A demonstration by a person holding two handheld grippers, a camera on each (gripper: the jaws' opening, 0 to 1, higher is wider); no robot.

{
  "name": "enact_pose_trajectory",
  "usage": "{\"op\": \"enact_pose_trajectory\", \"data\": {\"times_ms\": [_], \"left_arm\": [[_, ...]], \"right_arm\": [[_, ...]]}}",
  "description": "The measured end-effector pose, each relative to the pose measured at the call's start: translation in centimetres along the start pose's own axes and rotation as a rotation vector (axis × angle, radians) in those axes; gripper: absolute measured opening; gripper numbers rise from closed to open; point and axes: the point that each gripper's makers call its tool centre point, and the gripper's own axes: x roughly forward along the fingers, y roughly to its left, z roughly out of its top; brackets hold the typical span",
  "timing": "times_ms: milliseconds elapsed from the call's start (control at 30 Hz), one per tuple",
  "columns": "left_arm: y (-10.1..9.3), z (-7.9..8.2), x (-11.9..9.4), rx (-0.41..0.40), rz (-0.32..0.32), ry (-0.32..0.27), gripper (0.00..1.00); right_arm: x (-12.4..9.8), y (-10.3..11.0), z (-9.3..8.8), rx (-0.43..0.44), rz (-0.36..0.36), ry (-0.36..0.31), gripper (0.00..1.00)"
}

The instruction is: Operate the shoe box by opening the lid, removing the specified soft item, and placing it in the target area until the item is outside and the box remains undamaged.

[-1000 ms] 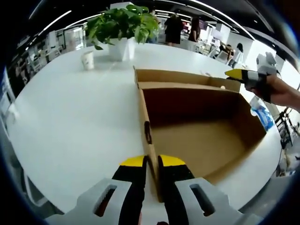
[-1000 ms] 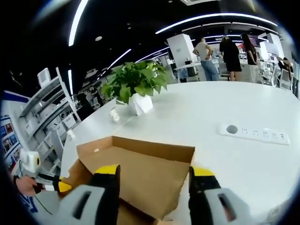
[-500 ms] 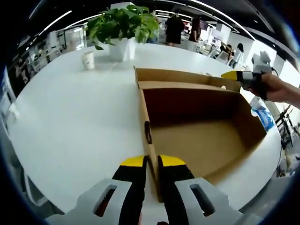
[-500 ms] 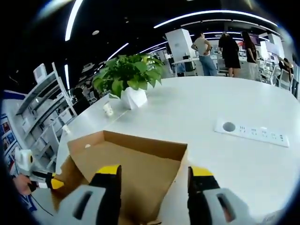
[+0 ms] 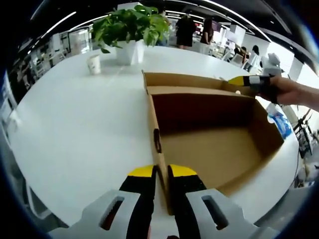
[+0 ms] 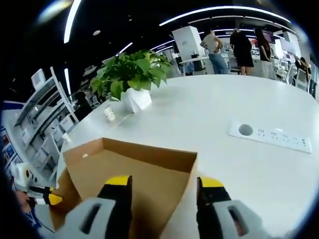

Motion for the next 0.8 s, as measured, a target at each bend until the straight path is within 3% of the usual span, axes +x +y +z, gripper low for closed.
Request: {"op": "enact_pose_trajectory", "data": {"times_ms": [200,433,600,800], "left_arm": [[0.0,0.0,0.0,-0.003,0.002,-0.002,0.08],[-0.1,0.0,0.0,0.008,0.006,-0.002,0.08],[0.0,0.0,0.0,-0.014,-0.002,-0.006,0.08],[-0.1,0.0,0.0,0.006,0.008,0.002,0.07]], "right_arm": [[1.4,-1.2,-0.2,0.020,-0.019,0.023,0.42],[1.9,-2.4,-0.8,0.052,-0.059,0.058,0.27],[1.6,-2.4,-1.6,0.133,-0.086,0.096,0.19],[0.9,-2.2,-1.4,0.119,-0.128,0.103,0.11]]}}
